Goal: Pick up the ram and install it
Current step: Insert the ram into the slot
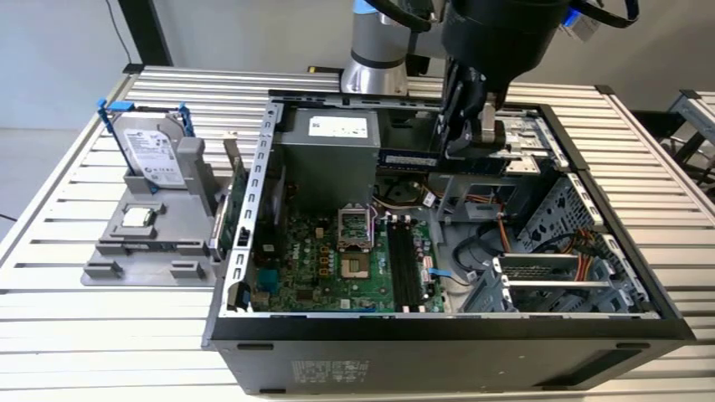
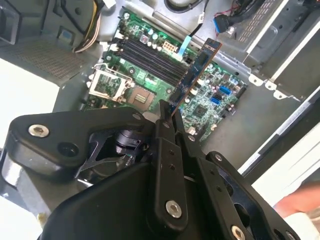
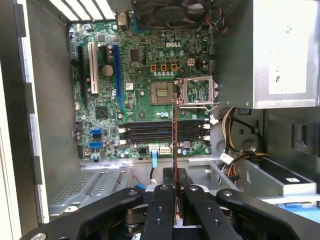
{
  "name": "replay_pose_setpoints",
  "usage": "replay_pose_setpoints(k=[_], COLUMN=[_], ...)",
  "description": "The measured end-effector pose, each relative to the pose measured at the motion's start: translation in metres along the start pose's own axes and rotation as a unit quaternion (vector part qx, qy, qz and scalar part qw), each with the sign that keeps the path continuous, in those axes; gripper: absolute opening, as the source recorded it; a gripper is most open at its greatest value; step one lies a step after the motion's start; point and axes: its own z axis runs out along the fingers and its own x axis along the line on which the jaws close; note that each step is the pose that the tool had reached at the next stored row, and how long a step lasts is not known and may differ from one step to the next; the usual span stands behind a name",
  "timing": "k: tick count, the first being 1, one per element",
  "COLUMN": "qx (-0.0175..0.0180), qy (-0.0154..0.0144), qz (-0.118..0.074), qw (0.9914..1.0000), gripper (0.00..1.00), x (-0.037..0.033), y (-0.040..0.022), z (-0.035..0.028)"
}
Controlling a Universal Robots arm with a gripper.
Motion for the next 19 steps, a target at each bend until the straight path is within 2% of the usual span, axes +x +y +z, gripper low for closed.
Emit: replay_pose_setpoints(k=[2,5,10,14,17,19], qx=[0.0007,0.0016,0.0032,0.0044,0.0053,0.0059], qy=[0.0,0.0001,0.0003,0.0006,0.0009,0.0011], qz=[0.018,0.043,0.084,0.116,0.139,0.155], qw=[0.99984,0.99906,0.99644,0.99326,0.99026,0.98796], gripper=[0.0,0.0,0.0,0.0,0.0,0.0], x=[0.0,0.0,0.0,0.0,0.0,0.0], y=[0.0,0.0,0.0,0.0,0.0,0.0], z=[0.0,0.0,0.0,0.0,0.0,0.0])
